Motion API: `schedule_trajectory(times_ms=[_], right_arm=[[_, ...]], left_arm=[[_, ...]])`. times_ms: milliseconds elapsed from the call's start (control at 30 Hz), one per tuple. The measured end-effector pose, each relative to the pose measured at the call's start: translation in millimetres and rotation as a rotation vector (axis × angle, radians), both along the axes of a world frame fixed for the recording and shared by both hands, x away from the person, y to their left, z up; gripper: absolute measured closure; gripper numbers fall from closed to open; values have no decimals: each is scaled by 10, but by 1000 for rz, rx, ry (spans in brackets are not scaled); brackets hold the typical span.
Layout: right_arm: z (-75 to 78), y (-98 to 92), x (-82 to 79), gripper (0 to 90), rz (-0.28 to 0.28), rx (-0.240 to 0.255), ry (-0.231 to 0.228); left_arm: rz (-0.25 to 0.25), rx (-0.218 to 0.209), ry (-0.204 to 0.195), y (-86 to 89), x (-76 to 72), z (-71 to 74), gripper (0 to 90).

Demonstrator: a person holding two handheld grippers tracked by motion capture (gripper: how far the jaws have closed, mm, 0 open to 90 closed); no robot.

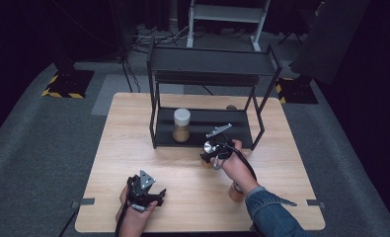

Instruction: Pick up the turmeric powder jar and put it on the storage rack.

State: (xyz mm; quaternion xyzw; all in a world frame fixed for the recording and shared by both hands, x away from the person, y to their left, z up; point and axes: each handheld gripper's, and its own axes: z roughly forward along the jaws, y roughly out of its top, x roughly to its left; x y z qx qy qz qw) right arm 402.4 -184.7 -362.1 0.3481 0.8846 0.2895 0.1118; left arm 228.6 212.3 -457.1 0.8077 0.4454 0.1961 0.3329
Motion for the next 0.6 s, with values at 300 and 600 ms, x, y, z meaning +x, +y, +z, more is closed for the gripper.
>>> schedule_trajectory(times_ms=[300, 600], right_arm=[[252, 26, 83, 319, -20, 41, -57], [317, 166, 360, 319, -79, 44, -91]], left_arm=[[-9, 2, -6, 0, -4, -5, 104], [-7, -3, -3, 3, -1, -7, 104]])
